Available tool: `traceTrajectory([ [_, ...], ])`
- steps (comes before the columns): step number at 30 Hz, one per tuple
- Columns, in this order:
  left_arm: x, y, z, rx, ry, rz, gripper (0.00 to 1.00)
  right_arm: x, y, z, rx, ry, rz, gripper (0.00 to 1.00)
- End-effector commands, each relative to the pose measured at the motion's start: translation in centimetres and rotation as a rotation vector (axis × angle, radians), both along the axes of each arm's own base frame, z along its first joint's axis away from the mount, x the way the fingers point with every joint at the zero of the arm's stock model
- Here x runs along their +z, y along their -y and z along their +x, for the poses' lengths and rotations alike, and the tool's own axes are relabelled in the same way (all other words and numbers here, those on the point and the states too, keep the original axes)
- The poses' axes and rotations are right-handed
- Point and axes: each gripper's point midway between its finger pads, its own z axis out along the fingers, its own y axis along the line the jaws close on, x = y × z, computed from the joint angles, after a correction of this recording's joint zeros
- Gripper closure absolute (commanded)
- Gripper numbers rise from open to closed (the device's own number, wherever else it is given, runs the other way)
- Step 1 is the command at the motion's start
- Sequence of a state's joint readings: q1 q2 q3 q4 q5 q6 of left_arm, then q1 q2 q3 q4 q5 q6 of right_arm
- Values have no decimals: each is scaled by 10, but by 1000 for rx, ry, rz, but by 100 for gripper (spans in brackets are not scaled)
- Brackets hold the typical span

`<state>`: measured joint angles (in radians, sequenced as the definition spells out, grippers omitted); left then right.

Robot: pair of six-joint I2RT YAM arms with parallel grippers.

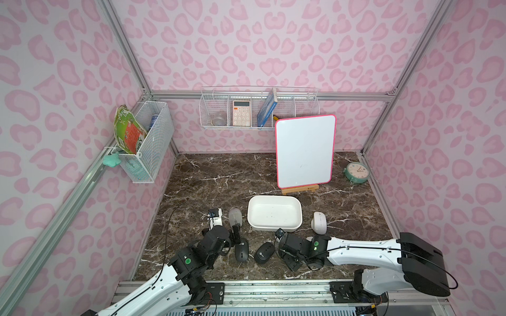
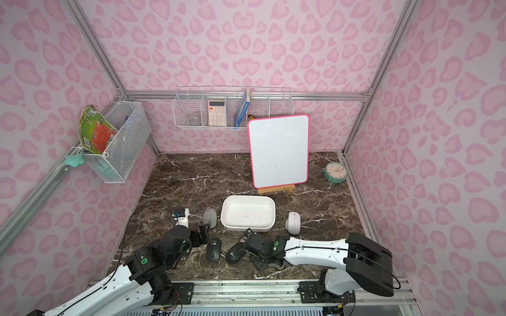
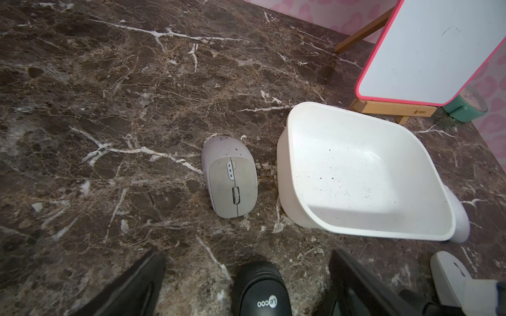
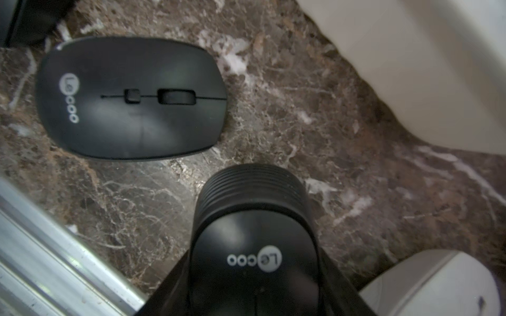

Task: Take out the mouse from the storage box
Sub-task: Place the mouse at the center of the board, then reset both arms

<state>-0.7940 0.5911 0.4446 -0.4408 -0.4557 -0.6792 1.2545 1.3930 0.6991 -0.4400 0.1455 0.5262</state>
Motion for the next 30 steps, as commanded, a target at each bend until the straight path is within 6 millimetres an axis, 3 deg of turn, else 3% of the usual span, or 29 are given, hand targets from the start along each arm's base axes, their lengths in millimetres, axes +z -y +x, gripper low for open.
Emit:
traceTrajectory([
  [1, 4, -3, 1, 17, 2, -1, 2, 1, -6, 4, -14, 13, 21, 43],
  [7, 3, -5, -2, 23, 6, -13, 2, -2, -5, 5, -18, 17, 7, 35],
  [11, 2, -7, -2, 31, 12, -16, 2, 1, -3, 7, -26, 33, 16, 17],
  [14, 7, -8, -2, 42, 9, -21, 2, 9, -4, 12, -30, 58, 16, 7],
  [18, 12, -17, -2, 87, 12, -10, 2, 21, -5, 19, -40, 100, 27, 3],
  [25, 30, -37, -2, 175, 58, -1, 1, 59, -10, 39, -54, 221, 63, 1],
  [30, 55, -62, 13, 320, 208, 101, 1, 115, 4, 78, -163, 389, 110, 1],
])
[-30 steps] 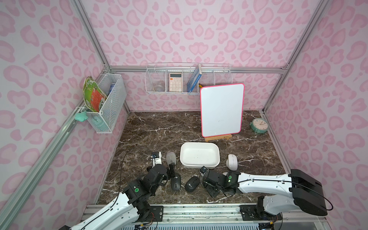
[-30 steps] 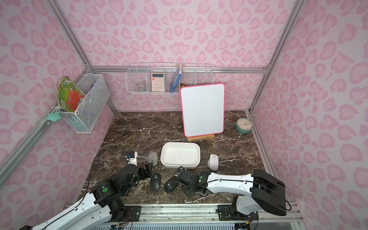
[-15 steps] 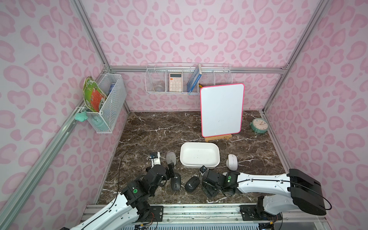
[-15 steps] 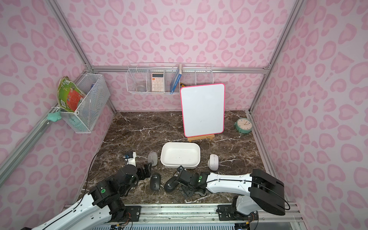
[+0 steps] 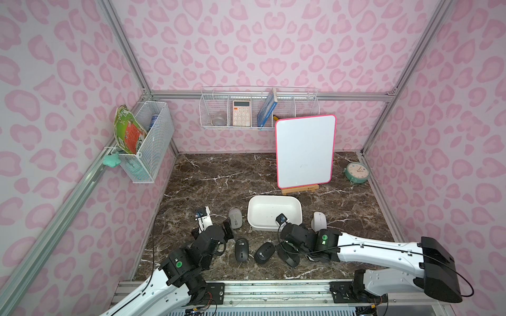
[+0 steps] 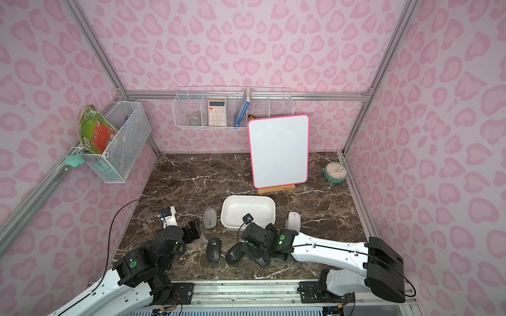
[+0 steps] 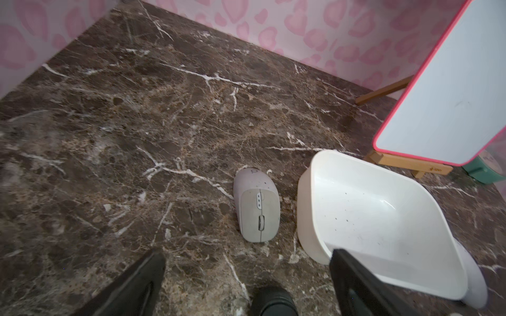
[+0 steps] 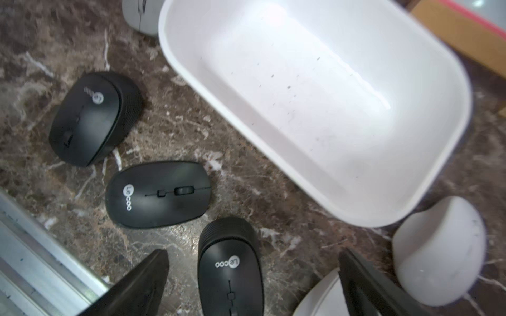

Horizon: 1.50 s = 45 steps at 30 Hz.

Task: Take out the mouse from the storage box
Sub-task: Reset both arms

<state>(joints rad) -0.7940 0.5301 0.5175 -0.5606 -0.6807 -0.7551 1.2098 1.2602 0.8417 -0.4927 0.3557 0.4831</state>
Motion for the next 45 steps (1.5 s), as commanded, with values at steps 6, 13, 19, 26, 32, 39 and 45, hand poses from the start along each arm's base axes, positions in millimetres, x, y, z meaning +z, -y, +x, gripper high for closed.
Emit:
traceTrajectory([
  [6, 54, -13, 36, 123, 133, 212, 1, 82, 59, 82, -279, 287, 140, 1],
  [13, 63, -52, 72, 281, 120, 175, 1, 129, 113, 123, -441, 504, 336, 1],
  [19, 41, -102, 91, 453, 100, 150, 1, 119, 167, 167, -612, 568, 291, 1],
  [26, 19, -134, 115, 503, 104, 352, 1, 91, 245, 200, -878, 638, 117, 0],
  [32, -8, -149, 124, 503, 34, 442, 1, 57, 264, 205, -922, 660, 10, 1],
  [39, -40, -144, 129, 416, 40, 511, 1, 28, 274, 195, -891, 737, 20, 0],
  [45, -49, -138, 136, 352, 92, 503, 1, 18, 295, 185, -903, 779, 103, 1],
])
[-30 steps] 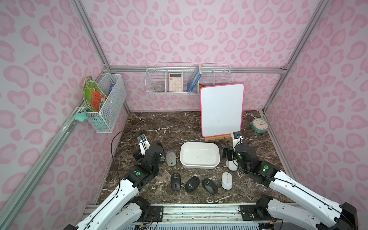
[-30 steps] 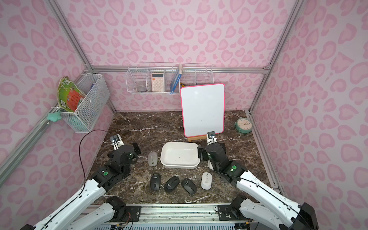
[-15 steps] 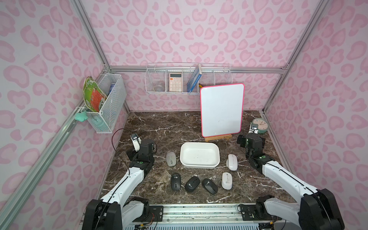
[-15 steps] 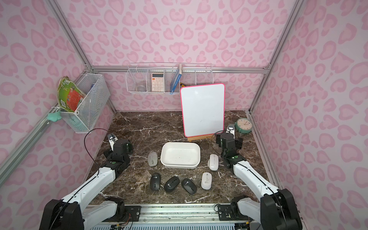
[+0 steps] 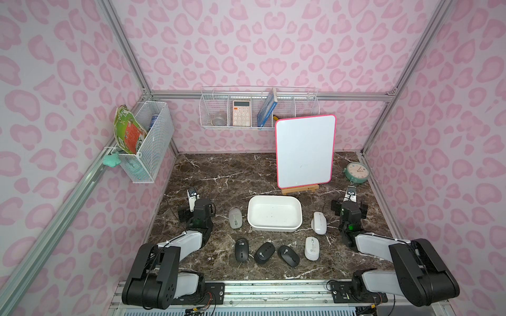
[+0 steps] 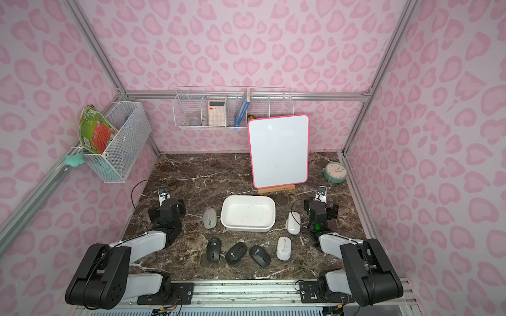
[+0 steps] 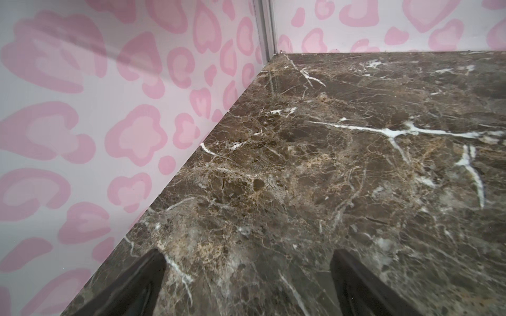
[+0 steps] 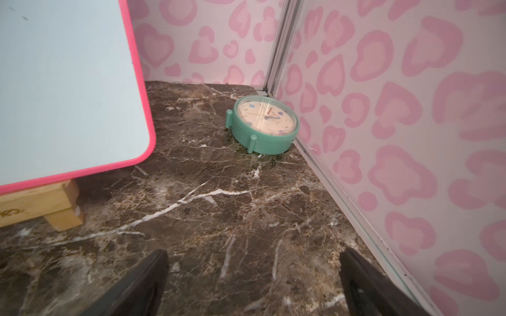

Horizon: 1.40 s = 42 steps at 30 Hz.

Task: Take out the mouse from the storage box
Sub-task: Reset both arms

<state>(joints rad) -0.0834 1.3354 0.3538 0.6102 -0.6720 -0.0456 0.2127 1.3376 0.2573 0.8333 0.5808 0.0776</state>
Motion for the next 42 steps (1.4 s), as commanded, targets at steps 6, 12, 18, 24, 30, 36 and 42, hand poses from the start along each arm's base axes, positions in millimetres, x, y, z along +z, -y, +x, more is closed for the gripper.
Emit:
traceTrajectory([
  [6, 14, 25, 31, -181, 64, -12, 0, 38, -11, 11, 127, 210, 2, 1],
  [12, 17, 48, 32, -309, 142, -100, 1, 36, -15, 10, 194, 265, -20, 1],
  [18, 1, 32, 46, -266, 137, -108, 1, 29, -18, 16, 282, 278, 19, 0],
  [24, -19, 11, 55, -247, 125, -220, 1, 19, -7, 20, 226, 226, 49, 0],
  [30, -21, 7, 53, -206, 71, -281, 0, 19, -3, 21, 198, 226, 58, 0],
  [36, -21, 7, 53, -207, 74, -278, 1, 20, -3, 20, 197, 234, 56, 0],
  [42, -23, 6, 55, -217, 68, -306, 0, 20, -3, 20, 200, 233, 55, 0],
])
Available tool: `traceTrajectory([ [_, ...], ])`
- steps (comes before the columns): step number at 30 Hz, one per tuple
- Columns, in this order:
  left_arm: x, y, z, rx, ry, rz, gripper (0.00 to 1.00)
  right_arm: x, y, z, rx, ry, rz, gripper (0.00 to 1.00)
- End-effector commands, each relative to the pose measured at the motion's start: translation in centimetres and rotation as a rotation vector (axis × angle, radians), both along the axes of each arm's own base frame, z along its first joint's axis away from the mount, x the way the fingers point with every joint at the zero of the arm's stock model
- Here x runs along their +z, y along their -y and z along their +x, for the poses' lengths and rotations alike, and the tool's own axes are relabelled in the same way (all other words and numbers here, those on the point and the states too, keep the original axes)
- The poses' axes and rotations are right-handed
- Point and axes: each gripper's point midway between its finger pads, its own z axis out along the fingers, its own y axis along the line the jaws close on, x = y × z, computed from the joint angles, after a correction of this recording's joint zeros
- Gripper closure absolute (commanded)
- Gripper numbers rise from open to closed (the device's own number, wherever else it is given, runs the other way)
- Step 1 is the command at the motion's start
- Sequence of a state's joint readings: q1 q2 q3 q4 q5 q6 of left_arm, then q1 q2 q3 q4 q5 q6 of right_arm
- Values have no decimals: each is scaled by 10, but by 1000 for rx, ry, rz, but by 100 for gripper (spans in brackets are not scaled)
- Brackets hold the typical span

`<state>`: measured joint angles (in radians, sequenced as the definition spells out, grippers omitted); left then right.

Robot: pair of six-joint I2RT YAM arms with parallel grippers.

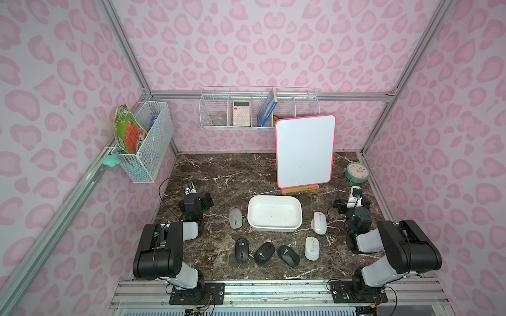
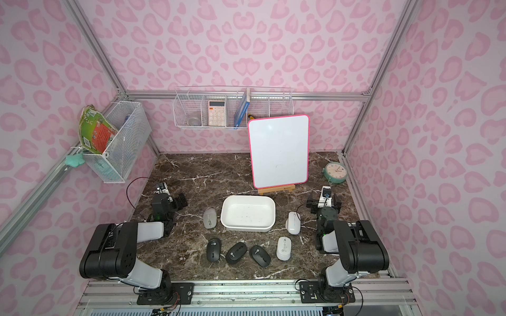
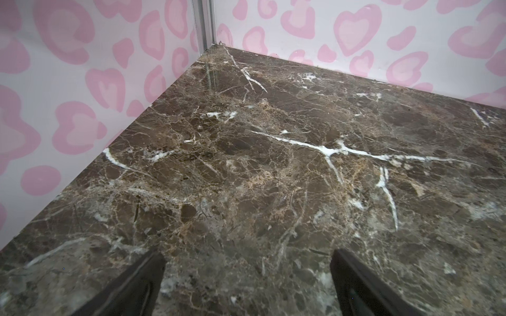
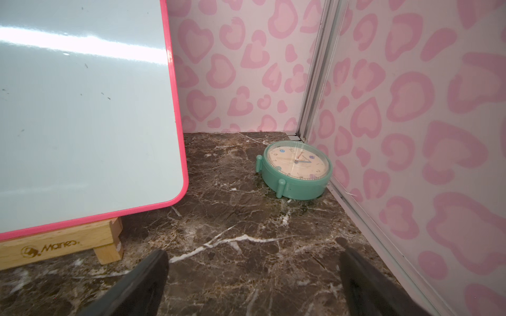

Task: Take out the mouse from the storage box
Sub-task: Reset both arms

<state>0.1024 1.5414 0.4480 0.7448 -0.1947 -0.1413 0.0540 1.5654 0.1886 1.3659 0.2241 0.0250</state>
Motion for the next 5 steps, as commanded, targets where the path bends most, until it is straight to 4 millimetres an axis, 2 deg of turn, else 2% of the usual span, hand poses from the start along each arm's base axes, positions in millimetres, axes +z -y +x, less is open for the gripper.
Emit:
traceTrajectory([
  [1, -1, 0, 1, -8, -1, -23, 1, 6, 0, 0, -2, 27, 7, 0],
  [5, 1, 1, 0, -13, 8, -15, 1, 5, 0, 0, -2, 25, 7, 0],
])
